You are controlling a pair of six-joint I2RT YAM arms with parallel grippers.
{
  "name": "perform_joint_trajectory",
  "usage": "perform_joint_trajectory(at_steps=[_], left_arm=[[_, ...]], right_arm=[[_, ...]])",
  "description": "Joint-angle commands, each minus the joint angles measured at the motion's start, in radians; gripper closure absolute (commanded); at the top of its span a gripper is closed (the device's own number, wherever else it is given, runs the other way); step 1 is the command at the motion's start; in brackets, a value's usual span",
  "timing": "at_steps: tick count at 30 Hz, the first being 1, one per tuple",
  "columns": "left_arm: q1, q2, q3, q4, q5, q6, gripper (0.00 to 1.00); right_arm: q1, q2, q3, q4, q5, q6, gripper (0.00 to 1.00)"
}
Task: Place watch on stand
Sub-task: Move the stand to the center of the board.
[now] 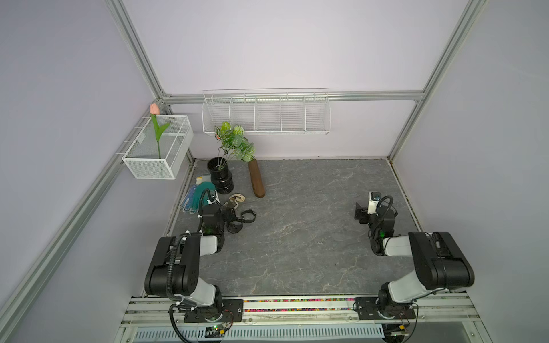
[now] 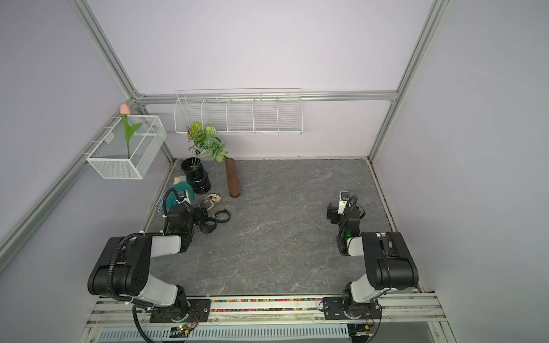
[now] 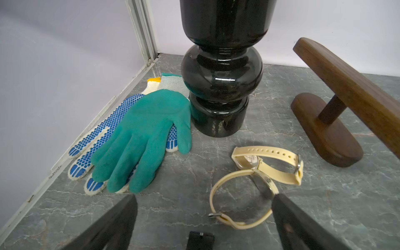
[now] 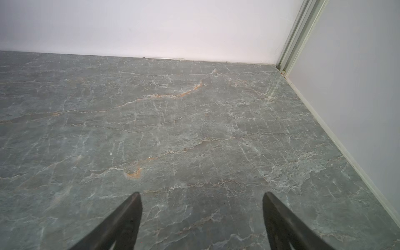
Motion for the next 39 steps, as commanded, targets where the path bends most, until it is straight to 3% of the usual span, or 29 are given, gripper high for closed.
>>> perform_joint_trajectory(at_steps=[1, 27, 30, 34, 36, 39], left_arm=[[0.007, -0.016, 0.022, 0.008, 0.006, 0.004, 0.00], [0.007, -0.017, 0.020, 0.011, 0.006, 0.009, 0.00], [-0.002, -0.072, 0.000, 0.009, 0.013, 0.039, 0.00], [-0.087, -0.215, 0.070, -0.265, -0.174, 0.072, 0.01], [-0.124, -0.265, 0.085, -0.335, -0.209, 0.090, 0.01], [-0.153, -0.377, 0.054, -0.381, -0.233, 0.049, 0.00]], right_arm=[[-0.005, -0.002, 0.010, 0.006, -0.017, -0.023, 0.11], [-0.025, -0.002, 0.015, -0.003, -0.052, -0.008, 0.12], [-0.025, -0.011, -0.024, 0.060, -0.080, -0.020, 0.12], [-0.024, -0.074, -0.140, 0.233, -0.077, -0.023, 0.12], [-0.023, -0.158, -0.164, 0.196, -0.065, -0.013, 0.11], [-0.022, -0.346, -0.129, -0.071, -0.046, 0.020, 0.12]])
